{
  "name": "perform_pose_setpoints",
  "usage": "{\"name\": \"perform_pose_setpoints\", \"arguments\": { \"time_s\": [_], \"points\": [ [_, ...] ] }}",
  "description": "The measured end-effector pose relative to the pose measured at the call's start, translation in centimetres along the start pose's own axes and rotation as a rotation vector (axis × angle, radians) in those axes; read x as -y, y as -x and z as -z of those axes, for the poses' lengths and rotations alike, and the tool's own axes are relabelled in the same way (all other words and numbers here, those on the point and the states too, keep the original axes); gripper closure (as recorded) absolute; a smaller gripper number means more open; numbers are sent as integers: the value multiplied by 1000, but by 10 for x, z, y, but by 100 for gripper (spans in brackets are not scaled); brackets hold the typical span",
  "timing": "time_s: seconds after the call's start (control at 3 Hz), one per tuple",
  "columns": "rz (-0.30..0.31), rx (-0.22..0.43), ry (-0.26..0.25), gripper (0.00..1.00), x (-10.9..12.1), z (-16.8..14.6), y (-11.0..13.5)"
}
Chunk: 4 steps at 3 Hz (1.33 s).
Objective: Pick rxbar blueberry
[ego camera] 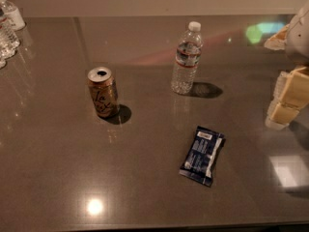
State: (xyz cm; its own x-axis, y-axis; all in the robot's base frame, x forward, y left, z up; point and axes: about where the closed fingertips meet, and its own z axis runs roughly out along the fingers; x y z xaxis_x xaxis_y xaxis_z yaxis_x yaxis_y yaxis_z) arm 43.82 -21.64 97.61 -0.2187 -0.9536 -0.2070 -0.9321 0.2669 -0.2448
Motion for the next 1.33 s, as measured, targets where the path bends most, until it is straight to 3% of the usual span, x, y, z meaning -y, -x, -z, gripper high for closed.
{"name": "perform_pose_setpoints", "arguments": {
  "time_s": [0.67,1.33],
  "points": [
    [150,79,63,0,-8,-11,18],
    [413,174,108,0,-46,-26,52]
  ]
}}
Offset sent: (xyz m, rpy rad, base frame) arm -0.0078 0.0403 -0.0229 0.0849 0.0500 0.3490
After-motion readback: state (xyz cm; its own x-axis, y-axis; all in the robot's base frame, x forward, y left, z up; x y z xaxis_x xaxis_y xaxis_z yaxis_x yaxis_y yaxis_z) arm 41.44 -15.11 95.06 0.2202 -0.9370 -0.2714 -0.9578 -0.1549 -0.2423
